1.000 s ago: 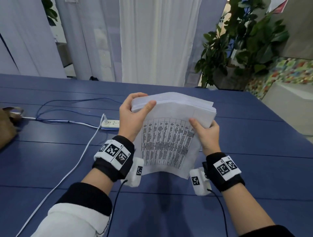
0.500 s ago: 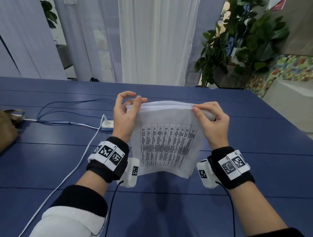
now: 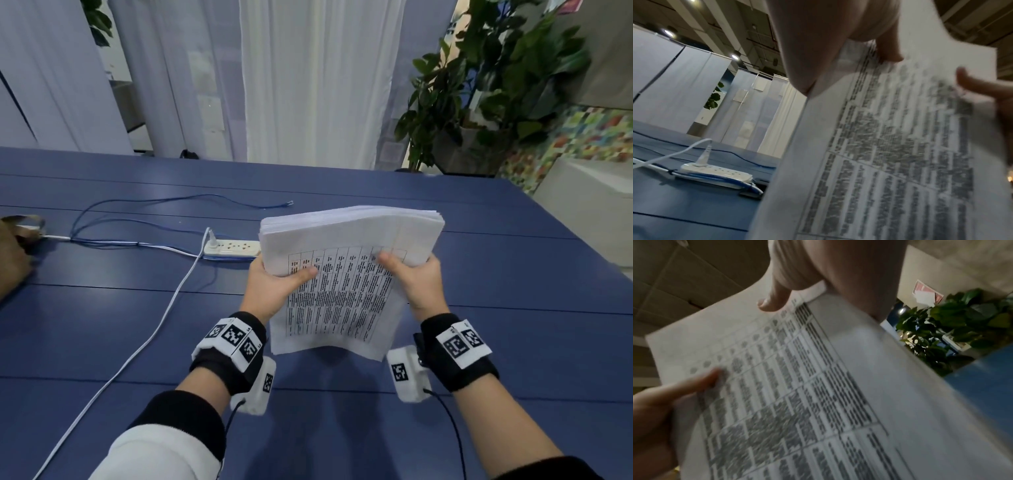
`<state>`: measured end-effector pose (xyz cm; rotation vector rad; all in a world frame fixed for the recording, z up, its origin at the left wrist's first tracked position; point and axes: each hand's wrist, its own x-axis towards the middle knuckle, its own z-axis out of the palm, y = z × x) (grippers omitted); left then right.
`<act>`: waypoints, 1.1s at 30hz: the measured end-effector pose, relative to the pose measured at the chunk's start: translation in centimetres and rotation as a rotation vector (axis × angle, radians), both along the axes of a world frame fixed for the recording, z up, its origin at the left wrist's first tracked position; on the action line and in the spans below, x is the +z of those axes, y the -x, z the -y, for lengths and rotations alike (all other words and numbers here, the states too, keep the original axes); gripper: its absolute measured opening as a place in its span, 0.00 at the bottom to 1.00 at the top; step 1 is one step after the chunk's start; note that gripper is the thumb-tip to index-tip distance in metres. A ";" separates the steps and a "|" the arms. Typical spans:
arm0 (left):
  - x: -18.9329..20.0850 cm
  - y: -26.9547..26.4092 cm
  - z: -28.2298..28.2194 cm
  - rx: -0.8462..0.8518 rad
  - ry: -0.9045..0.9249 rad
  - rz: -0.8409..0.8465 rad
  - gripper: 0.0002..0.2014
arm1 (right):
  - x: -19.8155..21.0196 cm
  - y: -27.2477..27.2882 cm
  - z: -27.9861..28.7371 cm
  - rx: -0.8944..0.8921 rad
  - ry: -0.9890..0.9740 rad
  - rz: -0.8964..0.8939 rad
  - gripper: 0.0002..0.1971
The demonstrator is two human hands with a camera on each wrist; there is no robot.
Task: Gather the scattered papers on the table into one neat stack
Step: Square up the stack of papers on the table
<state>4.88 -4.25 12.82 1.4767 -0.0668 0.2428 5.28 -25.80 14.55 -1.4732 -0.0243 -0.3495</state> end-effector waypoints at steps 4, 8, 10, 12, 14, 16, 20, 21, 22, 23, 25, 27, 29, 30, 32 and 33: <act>0.9 -0.2 1.4 0.103 0.065 -0.033 0.11 | -0.5 -0.9 -0.5 -0.061 -0.050 -0.027 0.13; 2.2 -0.5 1.6 0.134 0.057 0.030 0.11 | 0.8 -1.3 0.3 -0.069 -0.076 0.071 0.13; 1.9 -0.6 1.3 0.101 0.041 0.015 0.10 | 0.2 -1.3 0.6 -0.060 -0.041 0.042 0.13; 0.9 -0.6 1.0 0.069 0.039 -0.039 0.12 | -1.6 -1.0 0.7 -0.020 0.037 -0.053 0.12; -0.3 -0.5 0.7 0.042 0.036 -0.098 0.16 | -3.7 -0.7 0.6 0.016 0.073 -0.152 0.13; -1.0 -0.5 0.6 0.013 0.022 -0.137 0.17 | -5.3 -0.8 0.5 0.025 0.059 -0.208 0.15; -0.9 -0.7 0.5 -0.006 0.019 -0.155 0.14 | -5.5 -1.4 0.3 0.014 0.032 -0.226 0.17; -0.8 -0.7 0.3 -0.016 0.016 -0.157 0.14 | -5.4 -1.4 0.4 0.015 0.029 -0.227 0.16; -0.8 -0.8 0.2 -0.026 0.008 -0.160 0.14 | -5.4 -1.5 0.5 0.019 0.026 -0.222 0.15; -0.9 -0.8 0.0 -0.042 -0.005 -0.165 0.13 | -5.6 -1.4 0.6 0.022 0.023 -0.219 0.16; -1.7 -0.7 0.0 -0.080 -0.054 -0.181 0.13 | -6.2 -1.2 0.7 0.025 0.016 -0.239 0.17; -2.5 -0.3 0.3 -0.064 -0.077 -0.185 0.11 | -6.9 -1.0 0.5 0.017 0.014 -0.261 0.16; -2.7 -0.4 0.6 -0.024 -0.067 -0.178 0.09 | -6.8 -1.1 0.3 0.013 0.027 -0.267 0.16; -2.7 -0.5 0.5 -0.008 -0.064 -0.177 0.08 | -6.6 -1.3 0.3 0.027 0.031 -0.261 0.16; -2.5 -0.9 0.0 0.024 -0.067 -0.191 0.06 | -6.2 -1.6 0.4 0.092 0.043 -0.257 0.14; -2.4 -1.0 -0.4 0.044 -0.069 -0.205 0.06 | -6.1 -1.7 0.6 0.132 0.065 -0.276 0.13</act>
